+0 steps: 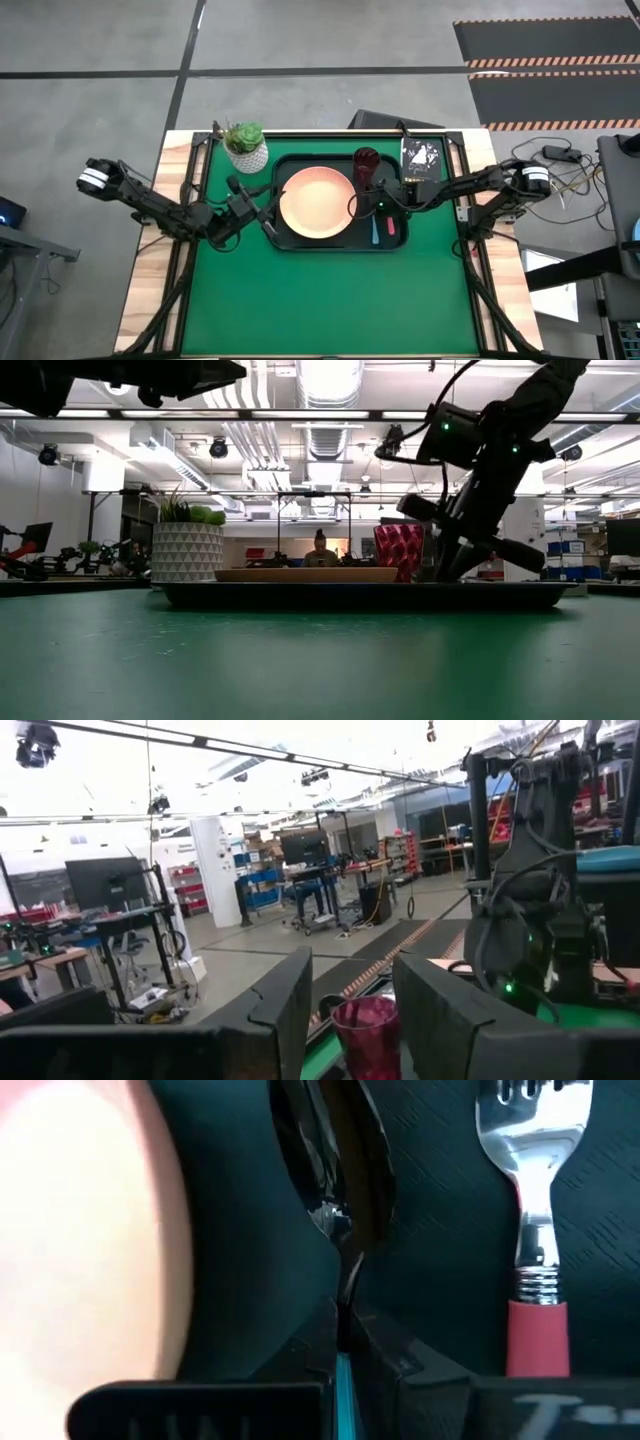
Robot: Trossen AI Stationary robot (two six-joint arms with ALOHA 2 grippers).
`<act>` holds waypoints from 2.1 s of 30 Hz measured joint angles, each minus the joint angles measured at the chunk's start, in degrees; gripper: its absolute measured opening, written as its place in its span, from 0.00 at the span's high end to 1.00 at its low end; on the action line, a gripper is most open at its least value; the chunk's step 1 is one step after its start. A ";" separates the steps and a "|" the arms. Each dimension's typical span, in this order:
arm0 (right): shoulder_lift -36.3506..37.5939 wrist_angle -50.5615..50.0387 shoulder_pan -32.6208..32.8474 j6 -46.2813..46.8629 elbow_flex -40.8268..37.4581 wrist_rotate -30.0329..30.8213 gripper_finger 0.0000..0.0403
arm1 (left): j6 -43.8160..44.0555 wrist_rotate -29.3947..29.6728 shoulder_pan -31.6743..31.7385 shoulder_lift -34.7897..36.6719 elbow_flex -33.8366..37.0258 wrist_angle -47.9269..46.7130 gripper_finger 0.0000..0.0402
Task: Pick and place plate/cup/fork/spoon on tray
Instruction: Put the blue spoon on the dark green serving tray to the right of the orange plate, then return to Home Position
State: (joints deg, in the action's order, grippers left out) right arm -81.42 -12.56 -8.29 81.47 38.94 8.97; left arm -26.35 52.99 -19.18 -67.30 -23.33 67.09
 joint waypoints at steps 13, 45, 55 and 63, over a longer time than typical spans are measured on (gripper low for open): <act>-1.52 -0.31 0.00 -3.50 0.07 0.68 0.83 | -2.77 -0.22 0.00 2.02 0.00 -0.04 0.70; 40.30 42.86 14.68 -92.00 -24.38 0.33 0.90 | 15.51 -37.61 -9.70 53.57 7.42 -74.12 0.70; 56.85 37.90 10.50 -91.54 -32.38 -3.48 0.94 | 13.69 -32.52 -9.68 67.05 13.79 -75.38 0.86; 67.32 28.34 10.49 -95.05 -34.60 -3.37 0.95 | 13.63 -29.55 -9.68 67.03 17.14 -72.26 0.98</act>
State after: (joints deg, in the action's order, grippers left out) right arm -14.10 15.79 2.20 -13.57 4.34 5.61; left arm -12.72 23.44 -28.86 -0.27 -6.19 -5.17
